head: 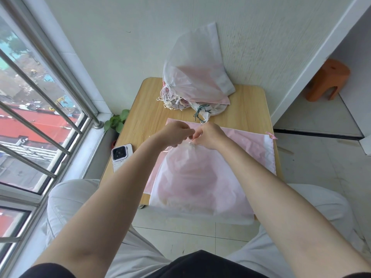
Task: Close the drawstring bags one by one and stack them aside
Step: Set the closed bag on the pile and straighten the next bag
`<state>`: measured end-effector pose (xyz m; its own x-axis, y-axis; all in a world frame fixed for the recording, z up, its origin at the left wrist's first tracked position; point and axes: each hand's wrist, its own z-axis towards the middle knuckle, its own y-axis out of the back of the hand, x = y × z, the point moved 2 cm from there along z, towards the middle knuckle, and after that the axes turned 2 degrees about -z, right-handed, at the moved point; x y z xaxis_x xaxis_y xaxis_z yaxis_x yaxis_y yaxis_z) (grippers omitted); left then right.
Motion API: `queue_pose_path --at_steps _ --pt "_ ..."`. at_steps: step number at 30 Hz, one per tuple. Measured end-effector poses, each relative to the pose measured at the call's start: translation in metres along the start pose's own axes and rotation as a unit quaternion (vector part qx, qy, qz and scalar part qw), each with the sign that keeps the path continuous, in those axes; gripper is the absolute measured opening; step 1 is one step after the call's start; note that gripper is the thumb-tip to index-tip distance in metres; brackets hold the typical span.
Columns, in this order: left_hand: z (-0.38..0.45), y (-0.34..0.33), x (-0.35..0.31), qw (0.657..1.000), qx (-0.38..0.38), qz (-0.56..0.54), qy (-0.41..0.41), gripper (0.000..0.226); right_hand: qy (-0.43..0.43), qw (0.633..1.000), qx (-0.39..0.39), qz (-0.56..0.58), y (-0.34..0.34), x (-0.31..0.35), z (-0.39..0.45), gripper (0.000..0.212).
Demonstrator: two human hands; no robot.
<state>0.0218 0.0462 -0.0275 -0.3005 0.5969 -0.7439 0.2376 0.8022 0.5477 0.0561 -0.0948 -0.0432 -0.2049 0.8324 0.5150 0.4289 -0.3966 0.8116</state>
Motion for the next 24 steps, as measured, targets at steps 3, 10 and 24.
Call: queue_pose_path --at_steps 3,10,24 --pt "-0.006 -0.008 -0.001 0.985 0.010 -0.173 -0.006 0.018 -0.002 1.000 0.004 -0.016 0.000 0.001 0.000 0.012" --pt "-0.003 -0.023 0.015 0.962 -0.029 -0.267 0.041 0.015 -0.029 0.999 0.006 0.014 -0.001 -0.001 -0.003 0.021" --pt "-0.010 0.007 0.007 0.986 -0.093 -0.005 0.137 0.053 -0.020 1.000 0.013 0.020 -0.003 -0.006 -0.003 0.009"
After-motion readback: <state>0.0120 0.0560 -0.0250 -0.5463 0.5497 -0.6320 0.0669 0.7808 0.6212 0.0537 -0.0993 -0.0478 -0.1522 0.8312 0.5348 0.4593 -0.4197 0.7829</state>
